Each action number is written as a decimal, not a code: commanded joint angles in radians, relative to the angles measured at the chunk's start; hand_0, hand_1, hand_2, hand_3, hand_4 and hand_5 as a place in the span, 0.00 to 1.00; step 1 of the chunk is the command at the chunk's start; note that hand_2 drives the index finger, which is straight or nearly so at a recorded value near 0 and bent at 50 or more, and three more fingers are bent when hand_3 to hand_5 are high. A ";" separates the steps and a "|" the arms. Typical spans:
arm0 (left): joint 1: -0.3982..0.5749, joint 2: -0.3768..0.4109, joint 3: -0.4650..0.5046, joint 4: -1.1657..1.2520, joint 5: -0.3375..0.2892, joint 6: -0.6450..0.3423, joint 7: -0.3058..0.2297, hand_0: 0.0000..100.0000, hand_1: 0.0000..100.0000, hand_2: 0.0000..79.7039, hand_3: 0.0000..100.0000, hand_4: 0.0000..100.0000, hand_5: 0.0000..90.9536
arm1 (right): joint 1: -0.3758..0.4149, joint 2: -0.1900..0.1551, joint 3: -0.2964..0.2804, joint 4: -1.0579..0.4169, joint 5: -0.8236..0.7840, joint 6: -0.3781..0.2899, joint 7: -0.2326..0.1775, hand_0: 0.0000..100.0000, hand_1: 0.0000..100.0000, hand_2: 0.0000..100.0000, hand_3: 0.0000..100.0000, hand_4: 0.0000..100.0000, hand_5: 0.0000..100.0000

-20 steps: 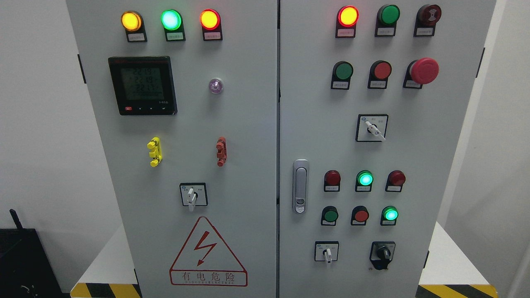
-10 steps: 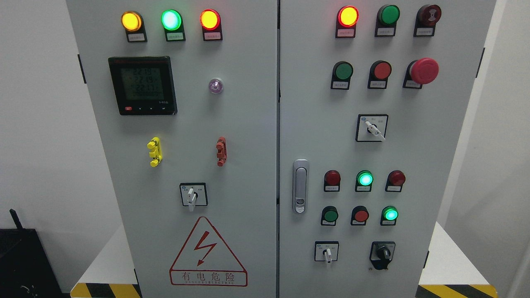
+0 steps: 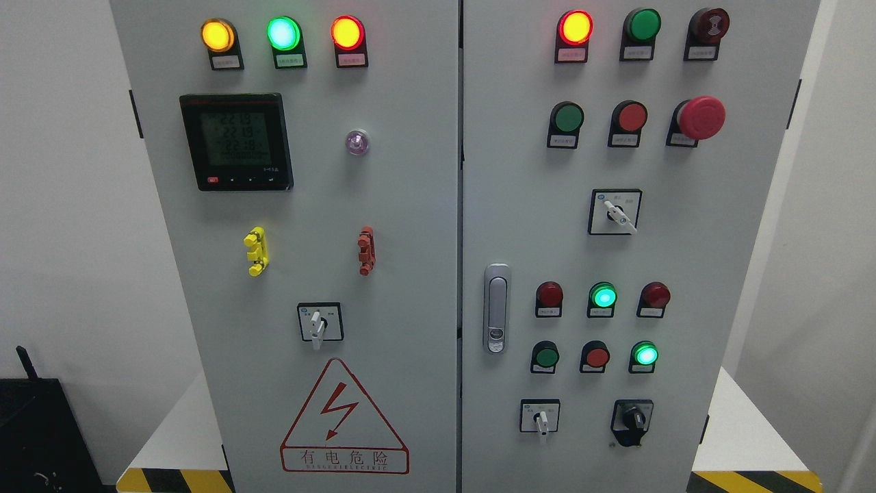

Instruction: Turn on light switch 1

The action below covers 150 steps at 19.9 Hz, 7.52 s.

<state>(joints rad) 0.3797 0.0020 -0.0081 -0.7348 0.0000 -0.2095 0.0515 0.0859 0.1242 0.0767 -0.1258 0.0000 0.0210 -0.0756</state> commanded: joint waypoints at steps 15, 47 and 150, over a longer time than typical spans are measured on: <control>0.019 0.112 -0.021 -1.308 -0.029 0.002 0.013 0.52 0.60 0.22 0.34 0.55 0.29 | 0.000 0.000 0.000 0.000 -0.025 0.000 0.000 0.00 0.00 0.00 0.00 0.00 0.00; -0.513 -0.054 -0.055 -1.341 -0.044 0.587 0.091 0.10 0.78 0.69 0.82 0.87 0.83 | 0.000 0.000 0.000 0.000 -0.025 0.000 0.000 0.00 0.00 0.00 0.00 0.00 0.00; -0.774 -0.154 -0.047 -1.226 -0.170 0.838 0.260 0.20 0.71 0.70 0.90 0.93 0.89 | 0.000 0.000 0.000 0.000 -0.025 0.000 0.000 0.00 0.00 0.00 0.00 0.00 0.00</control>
<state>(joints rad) -0.3925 -0.1507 -0.0538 -1.9615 -0.1691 0.6281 0.3112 0.0859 0.1242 0.0767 -0.1258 0.0000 0.0207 -0.0756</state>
